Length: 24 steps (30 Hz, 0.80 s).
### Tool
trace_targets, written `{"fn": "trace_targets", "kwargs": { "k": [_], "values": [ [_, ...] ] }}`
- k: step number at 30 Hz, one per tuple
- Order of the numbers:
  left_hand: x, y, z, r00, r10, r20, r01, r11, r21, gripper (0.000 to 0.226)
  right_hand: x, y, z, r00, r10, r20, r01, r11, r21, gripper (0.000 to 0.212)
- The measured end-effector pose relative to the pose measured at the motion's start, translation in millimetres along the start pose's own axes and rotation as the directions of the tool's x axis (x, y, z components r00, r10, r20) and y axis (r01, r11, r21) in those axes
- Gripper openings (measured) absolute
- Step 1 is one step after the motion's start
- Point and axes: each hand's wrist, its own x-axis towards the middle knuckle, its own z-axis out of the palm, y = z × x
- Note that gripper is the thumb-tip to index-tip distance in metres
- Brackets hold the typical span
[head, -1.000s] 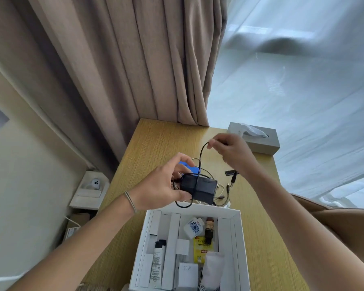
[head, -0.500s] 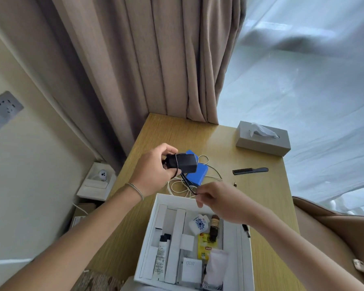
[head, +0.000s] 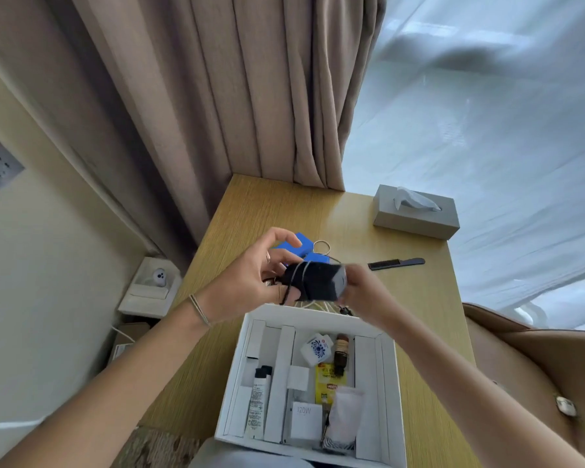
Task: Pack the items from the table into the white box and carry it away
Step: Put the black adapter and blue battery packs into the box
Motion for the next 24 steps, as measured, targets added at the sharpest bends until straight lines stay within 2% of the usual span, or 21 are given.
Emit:
{"fn": "trace_targets", "kwargs": {
  "k": [3,6,8,12,15,18,20,24],
  "values": [
    [-1,-12,5,0.982,-0.044,-0.185,0.034,0.998,-0.061,0.055,-17,14,33,0.993,0.078,0.089,-0.092,0.982,0.166,0.033],
    [-4,-31,21,0.946,-0.066,-0.318,0.098,0.991,0.086,0.056,-29,17,54,0.982,0.131,0.137,-0.168,0.937,0.306,0.033],
    [-8,-44,33,0.936,-0.022,-0.352,0.123,0.956,0.268,0.058,-34,19,60,0.973,0.199,0.119,-0.231,0.88,0.414,0.029],
    [-13,-61,53,0.912,0.163,-0.377,0.104,0.797,0.595,0.056,-43,26,57,0.947,0.289,0.14,-0.318,0.781,0.537,0.025],
    [-15,-68,66,0.906,0.23,-0.355,0.097,0.705,0.703,0.05,-45,33,56,0.927,0.33,0.176,-0.367,0.709,0.602,0.04],
    [-18,-78,80,0.915,0.259,-0.31,0.082,0.633,0.769,0.051,-46,41,57,0.909,0.39,0.148,-0.389,0.666,0.637,0.049],
    [-20,-85,87,0.929,0.234,-0.286,0.069,0.652,0.755,0.054,-46,49,58,0.895,0.434,0.101,-0.395,0.666,0.633,0.046],
    [-25,-98,84,0.979,0.043,-0.201,0.066,0.859,0.507,0.057,-44,69,54,0.863,0.506,-0.01,-0.431,0.745,0.509,0.044]
  ]
}}
